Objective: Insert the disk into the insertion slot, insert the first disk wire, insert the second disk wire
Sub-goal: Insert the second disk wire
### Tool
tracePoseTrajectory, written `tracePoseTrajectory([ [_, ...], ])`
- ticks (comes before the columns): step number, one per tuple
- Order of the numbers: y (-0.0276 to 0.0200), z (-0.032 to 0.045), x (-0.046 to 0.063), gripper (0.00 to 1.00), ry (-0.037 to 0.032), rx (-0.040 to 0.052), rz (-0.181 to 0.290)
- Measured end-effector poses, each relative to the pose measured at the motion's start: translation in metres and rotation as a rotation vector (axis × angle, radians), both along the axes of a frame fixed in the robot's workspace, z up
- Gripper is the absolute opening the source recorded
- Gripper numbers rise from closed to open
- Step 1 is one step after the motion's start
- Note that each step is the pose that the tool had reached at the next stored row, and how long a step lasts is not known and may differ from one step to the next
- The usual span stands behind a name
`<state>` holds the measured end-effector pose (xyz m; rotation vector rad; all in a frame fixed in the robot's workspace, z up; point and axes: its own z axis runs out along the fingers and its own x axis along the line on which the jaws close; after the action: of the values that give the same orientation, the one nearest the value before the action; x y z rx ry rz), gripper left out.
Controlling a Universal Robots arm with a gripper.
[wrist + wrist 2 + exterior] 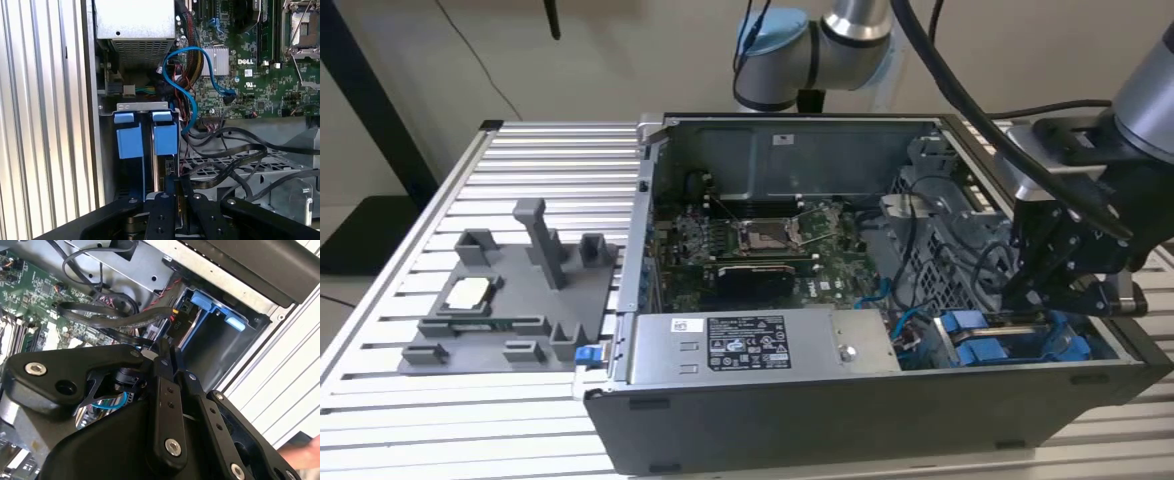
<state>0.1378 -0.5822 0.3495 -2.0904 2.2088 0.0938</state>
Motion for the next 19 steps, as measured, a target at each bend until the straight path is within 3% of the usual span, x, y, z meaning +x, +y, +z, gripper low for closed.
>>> tracePoseTrajectory([
  [19,0.0,-0.0071,0.0029,0.16,-0.0012,-0.0002,0.0],
])
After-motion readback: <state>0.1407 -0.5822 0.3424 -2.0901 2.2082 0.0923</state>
